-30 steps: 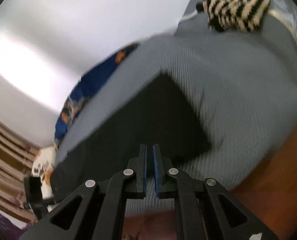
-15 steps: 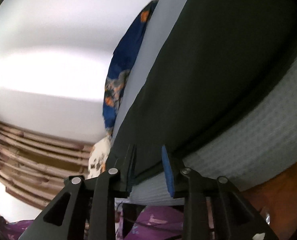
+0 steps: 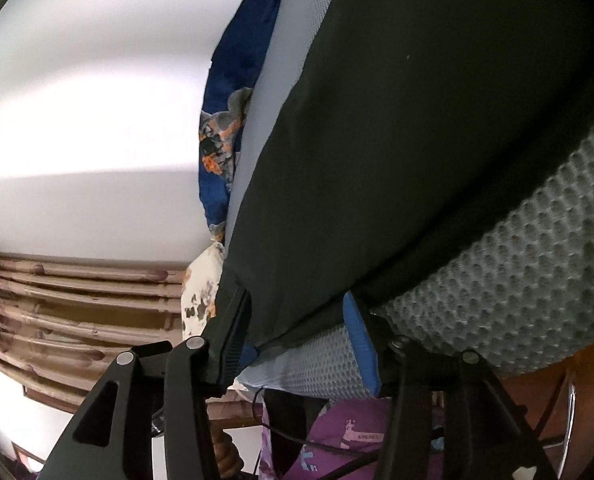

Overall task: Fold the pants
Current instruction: 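Grasp the jeans edge with the right gripper and lift it over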

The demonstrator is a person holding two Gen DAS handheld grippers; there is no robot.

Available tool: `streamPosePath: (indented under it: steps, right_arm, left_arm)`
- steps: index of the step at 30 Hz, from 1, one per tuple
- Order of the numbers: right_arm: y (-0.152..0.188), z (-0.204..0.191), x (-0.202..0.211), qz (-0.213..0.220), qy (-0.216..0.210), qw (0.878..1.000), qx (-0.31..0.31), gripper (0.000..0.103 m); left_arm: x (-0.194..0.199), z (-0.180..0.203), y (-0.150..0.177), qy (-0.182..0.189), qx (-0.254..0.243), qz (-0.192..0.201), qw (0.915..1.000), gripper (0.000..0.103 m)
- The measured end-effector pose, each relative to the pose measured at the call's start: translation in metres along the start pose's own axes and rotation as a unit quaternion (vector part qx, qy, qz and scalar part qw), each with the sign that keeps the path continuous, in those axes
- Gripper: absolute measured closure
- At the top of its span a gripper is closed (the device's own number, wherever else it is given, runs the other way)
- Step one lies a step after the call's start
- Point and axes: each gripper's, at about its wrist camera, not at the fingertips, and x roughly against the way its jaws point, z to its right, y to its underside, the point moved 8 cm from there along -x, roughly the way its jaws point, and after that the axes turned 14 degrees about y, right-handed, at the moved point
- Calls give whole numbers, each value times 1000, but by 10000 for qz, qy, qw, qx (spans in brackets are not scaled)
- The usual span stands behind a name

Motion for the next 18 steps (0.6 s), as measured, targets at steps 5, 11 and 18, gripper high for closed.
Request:
streamPosePath:
  steps: [5,11,18]
  right_arm:
    - [-3,-2,2,201,349,9990,-181,55]
    - [-4,2,-4,277,519,9967,-554,54]
    - [4,-15,-22,544,610,9954,-494,54]
  left_arm:
    - [5,-2,2,116,61,41,9999,42]
    - [17,-6,3,234,108,137,9996,42]
    - [29,-14,4,285,120,306,9991,42]
